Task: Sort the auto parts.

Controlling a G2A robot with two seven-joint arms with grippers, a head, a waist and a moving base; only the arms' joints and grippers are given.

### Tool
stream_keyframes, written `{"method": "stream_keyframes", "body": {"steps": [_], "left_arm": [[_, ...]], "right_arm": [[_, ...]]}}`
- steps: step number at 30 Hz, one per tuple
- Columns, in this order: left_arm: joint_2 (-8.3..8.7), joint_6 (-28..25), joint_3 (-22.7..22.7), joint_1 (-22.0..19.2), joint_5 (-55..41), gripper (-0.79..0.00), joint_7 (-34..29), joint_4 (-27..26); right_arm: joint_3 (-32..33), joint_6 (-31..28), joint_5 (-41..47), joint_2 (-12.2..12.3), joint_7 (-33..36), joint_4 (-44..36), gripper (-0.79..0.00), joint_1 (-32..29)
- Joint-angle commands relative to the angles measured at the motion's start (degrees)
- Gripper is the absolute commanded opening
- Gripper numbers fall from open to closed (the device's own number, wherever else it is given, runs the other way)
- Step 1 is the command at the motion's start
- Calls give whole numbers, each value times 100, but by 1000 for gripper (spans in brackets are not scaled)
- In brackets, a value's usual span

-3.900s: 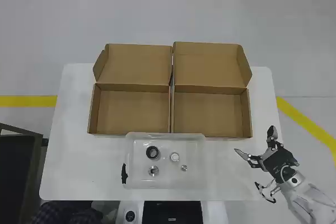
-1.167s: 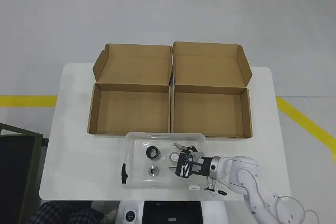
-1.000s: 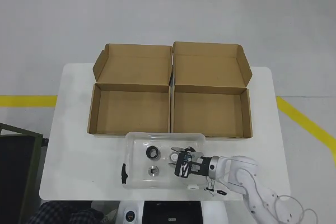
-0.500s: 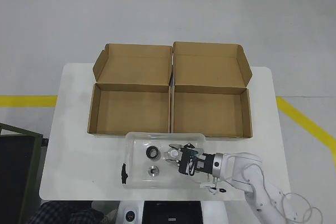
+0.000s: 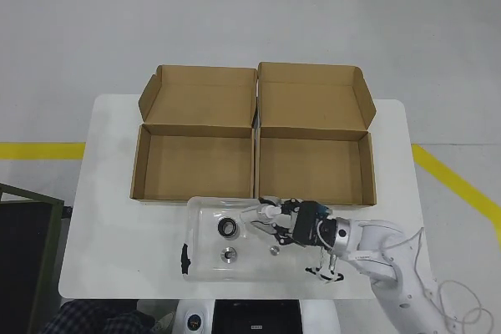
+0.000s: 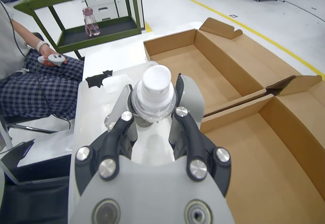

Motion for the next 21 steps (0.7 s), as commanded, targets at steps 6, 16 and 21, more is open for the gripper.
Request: {"method": "stream_keyframes", "body": {"steps": [6, 16, 21], "left_arm": [[0, 0, 0, 0, 0, 0, 0, 0], [0, 0, 0, 0, 0, 0, 0, 0], [0, 0, 0, 0, 0, 0, 0, 0]], "right_arm": [[188, 198, 470, 15, -101, -21, -785, 82], [464, 417, 798, 37, -344, 14, -785, 114], [476, 432, 934, 35, -489, 41, -785, 167]]}}
